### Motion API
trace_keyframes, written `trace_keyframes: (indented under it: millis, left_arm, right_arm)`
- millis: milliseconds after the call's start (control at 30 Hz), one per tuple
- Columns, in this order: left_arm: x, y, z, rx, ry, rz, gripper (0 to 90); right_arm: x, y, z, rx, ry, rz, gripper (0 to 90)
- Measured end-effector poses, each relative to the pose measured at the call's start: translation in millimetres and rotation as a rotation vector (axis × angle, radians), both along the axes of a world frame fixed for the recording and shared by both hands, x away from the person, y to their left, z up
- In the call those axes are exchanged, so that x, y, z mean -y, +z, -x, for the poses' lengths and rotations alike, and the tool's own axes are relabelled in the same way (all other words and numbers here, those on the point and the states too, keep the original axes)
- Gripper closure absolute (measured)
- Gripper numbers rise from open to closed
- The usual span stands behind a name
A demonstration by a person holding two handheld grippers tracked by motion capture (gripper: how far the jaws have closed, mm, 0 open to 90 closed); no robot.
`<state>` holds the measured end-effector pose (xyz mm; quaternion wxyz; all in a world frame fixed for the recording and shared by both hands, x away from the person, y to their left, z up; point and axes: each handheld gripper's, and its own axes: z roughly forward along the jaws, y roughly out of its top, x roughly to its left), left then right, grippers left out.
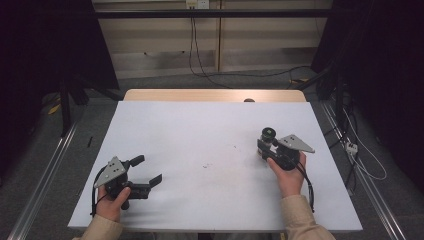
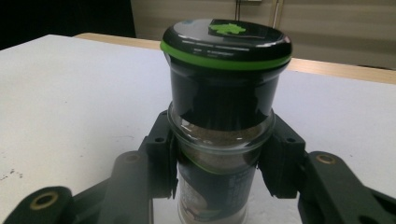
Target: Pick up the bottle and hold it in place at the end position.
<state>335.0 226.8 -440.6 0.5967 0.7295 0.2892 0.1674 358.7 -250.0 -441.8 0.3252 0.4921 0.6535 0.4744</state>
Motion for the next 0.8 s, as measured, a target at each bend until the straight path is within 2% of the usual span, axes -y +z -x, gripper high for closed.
trace_keyframes:
  millis: [800]
  left_arm:
    - [-0.6,-1.0,-0.7,0.003,-0.001,-0.005,3.9]
  right_arm:
    - [-31.2,0.7,-13.9,-0.004,0.076,-0.027,53.1]
